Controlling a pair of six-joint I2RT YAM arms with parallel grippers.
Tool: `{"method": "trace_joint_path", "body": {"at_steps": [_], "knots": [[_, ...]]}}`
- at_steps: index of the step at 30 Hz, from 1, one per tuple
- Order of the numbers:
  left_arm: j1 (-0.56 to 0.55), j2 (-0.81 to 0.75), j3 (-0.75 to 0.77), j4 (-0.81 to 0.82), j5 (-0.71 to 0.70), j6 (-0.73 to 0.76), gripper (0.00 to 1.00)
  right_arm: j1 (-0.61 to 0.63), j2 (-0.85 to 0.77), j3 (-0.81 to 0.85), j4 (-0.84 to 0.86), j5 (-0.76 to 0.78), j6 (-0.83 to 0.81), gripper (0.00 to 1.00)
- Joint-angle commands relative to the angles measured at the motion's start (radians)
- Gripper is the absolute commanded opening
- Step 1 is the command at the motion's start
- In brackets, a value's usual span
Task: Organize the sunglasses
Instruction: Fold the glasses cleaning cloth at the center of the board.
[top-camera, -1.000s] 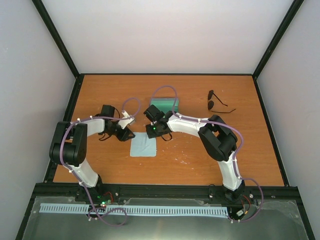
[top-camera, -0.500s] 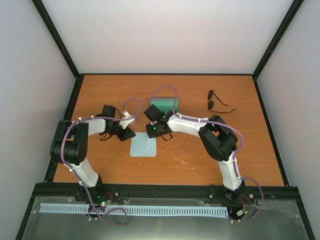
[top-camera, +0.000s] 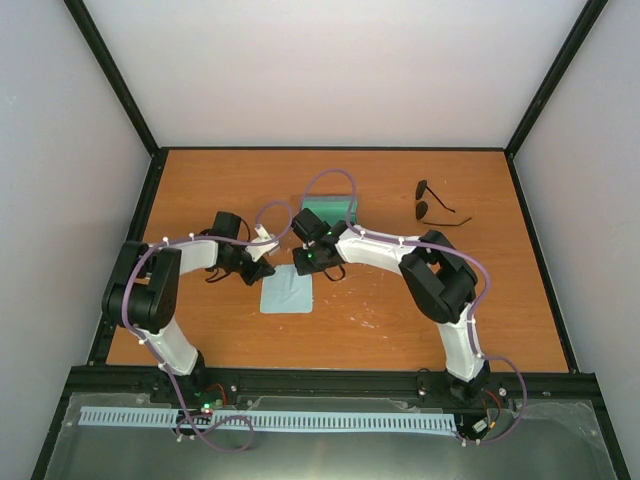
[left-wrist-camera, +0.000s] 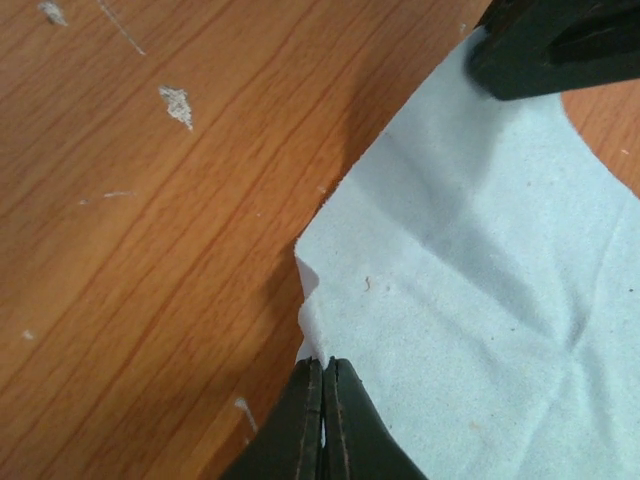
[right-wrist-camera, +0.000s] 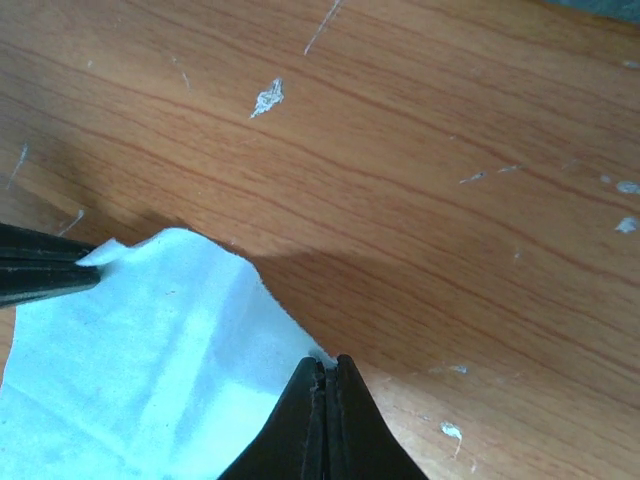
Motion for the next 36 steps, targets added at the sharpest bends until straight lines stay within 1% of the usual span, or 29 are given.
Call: {"method": "trace_joint_path", "body": {"at_steps": [1,10,21,28,36], "knots": [[-0.005,-0.021,-0.013,-0.019,-0.102,-0.005,0.01,-0.003,-0.077,-0.034,0.025,0.029,-0.017,0.03],[-0.005,-0.091,0.012,-0.023,-0.048,-0.046,0.00,-0.003,-0.146,-0.122,0.125,-0.059,-0.059,0.03],[-0.005,-0.161,-0.027,-0.019,-0.016,-0.052,0.01,-0.001,-0.162,-0.174,0.184,-0.125,-0.093,0.03],[-0.005,-0.197,-0.062,-0.050,-0.001,-0.032,0.01,0.008,-0.179,-0.203,0.191,-0.170,-0.112,0.03],[-0.005,-0.245,-0.078,-0.101,0.003,-0.003,0.01,0.021,-0.202,-0.237,0.176,-0.186,-0.121,0.03]]}}
